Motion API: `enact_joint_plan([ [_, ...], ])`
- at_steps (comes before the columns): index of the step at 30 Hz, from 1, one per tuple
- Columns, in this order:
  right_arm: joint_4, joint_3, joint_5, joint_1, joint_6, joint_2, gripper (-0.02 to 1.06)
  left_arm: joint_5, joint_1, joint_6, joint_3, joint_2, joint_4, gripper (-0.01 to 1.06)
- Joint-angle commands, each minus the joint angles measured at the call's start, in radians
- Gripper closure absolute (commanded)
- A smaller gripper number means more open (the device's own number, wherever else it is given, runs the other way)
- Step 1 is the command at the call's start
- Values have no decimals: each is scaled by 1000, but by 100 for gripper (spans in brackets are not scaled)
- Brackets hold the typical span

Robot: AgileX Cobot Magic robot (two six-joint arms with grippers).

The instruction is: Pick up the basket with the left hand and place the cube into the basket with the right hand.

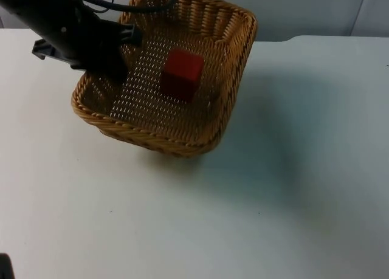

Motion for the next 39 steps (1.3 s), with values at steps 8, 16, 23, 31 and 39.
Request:
enact_joint_plan([
  [8,2,-5,1,-65,33,-85,105,-9,-3,-6,-10,-16,-30,105],
  [16,7,-5,11,-65,33,-86,105,-22,-3,-6,-10,-16,-45,105],
  [23,11,-5,11,-65,31,-86,105,58,-3,-4,-10,34,-119,105],
  [31,20,-5,-7,-65,29,-86,105,176,-5,60,-10,139,-148,90],
  [39,33,-5,-15,-65,8,-86,105,105,-7,96,-10,143,-157,20],
])
